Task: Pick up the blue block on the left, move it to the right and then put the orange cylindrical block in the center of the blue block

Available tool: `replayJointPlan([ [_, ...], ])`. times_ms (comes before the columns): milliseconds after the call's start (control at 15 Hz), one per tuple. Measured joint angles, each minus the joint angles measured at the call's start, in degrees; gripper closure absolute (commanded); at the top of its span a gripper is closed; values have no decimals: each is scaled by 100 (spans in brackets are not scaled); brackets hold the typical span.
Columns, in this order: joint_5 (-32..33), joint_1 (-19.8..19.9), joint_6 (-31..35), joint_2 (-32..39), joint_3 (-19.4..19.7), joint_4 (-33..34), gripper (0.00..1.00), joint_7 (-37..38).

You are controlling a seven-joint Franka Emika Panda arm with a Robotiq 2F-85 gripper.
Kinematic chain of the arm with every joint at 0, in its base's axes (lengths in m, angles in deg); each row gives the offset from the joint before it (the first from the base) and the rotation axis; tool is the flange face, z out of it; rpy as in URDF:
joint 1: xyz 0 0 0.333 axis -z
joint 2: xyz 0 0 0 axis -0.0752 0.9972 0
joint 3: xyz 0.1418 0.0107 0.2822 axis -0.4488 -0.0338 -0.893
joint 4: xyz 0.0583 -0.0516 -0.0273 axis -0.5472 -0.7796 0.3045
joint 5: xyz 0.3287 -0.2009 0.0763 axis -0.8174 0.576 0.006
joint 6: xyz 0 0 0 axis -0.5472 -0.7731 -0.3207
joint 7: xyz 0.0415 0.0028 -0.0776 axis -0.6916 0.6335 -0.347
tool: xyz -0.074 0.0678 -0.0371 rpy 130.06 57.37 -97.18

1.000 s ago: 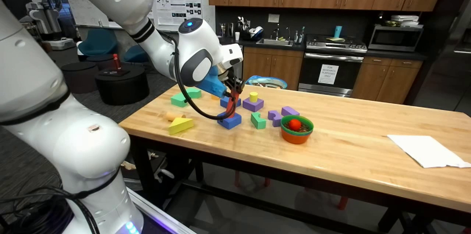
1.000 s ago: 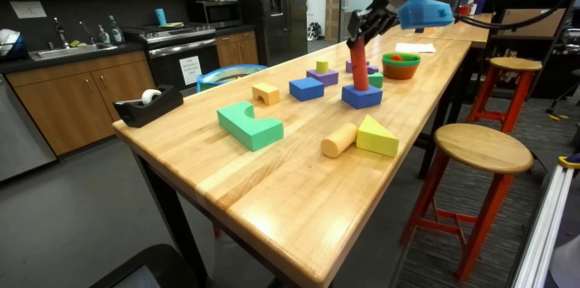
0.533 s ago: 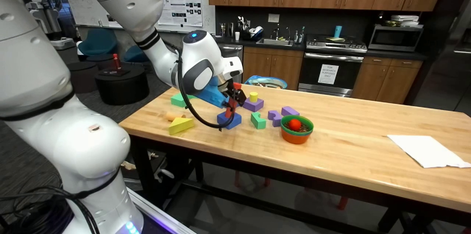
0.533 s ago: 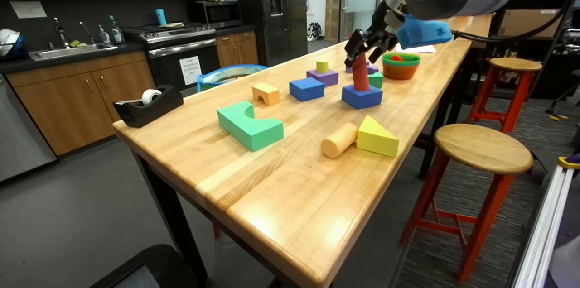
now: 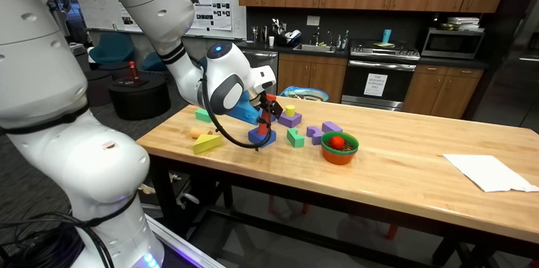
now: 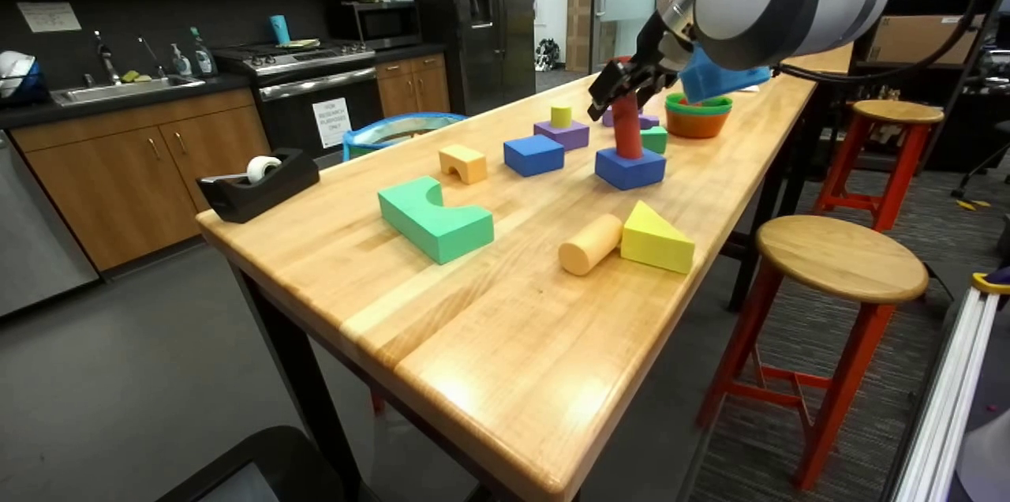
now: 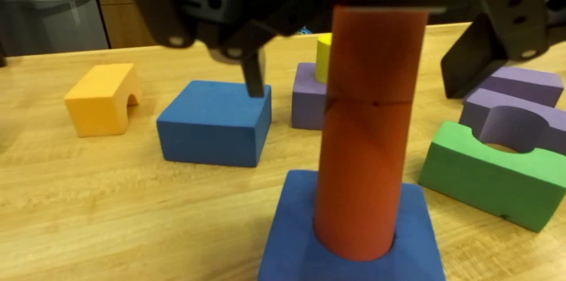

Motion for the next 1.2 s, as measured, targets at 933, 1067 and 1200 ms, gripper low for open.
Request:
replayJointPlan([
  [933, 943, 151, 601, -579, 0, 44, 0, 34],
  [1067, 1118, 170, 599, -837, 9, 59, 0, 53],
  [1200, 1547, 88, 591, -1089, 133, 25, 0, 196],
])
